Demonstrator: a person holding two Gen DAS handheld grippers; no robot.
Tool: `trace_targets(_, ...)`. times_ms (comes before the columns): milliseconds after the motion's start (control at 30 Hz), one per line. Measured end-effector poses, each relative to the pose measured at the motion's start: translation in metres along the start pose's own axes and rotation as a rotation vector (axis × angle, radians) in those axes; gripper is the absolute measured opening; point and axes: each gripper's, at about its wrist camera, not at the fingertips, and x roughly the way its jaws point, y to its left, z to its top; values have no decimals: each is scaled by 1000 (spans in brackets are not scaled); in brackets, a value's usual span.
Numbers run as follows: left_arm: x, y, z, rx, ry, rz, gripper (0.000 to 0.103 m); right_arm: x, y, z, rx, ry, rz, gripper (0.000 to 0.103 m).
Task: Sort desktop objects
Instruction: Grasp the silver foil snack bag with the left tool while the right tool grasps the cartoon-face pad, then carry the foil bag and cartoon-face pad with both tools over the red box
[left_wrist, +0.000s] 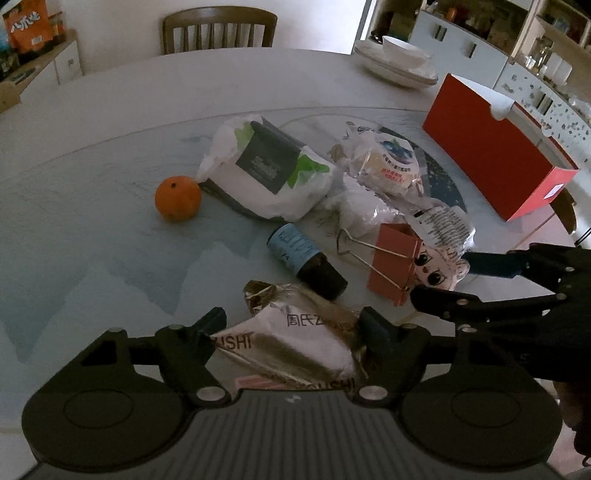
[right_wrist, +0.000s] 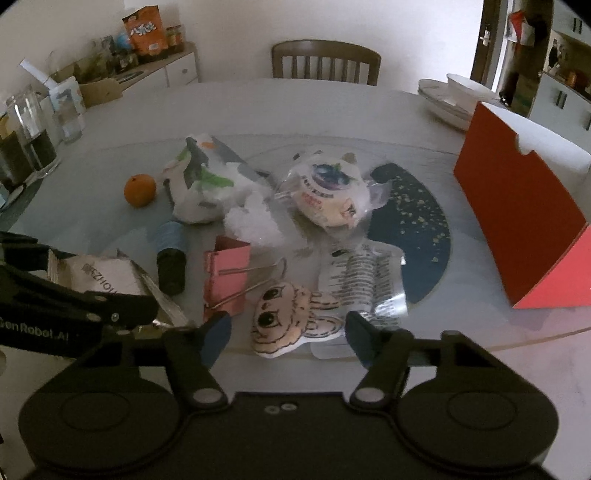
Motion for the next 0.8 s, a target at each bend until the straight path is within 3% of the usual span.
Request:
trace_targets(133, -1, 1, 0, 2, -3, -13, 71, 4, -1, 2, 9, 18, -1, 53)
trace_targets(200, -1, 2, 1, -6, -4, -29, 67, 4, 0, 2, 14, 20, 0, 53)
trace_targets(800, -20, -7, 7, -51, -30, -46, 64, -19, -13, 9, 21, -19, -22, 51)
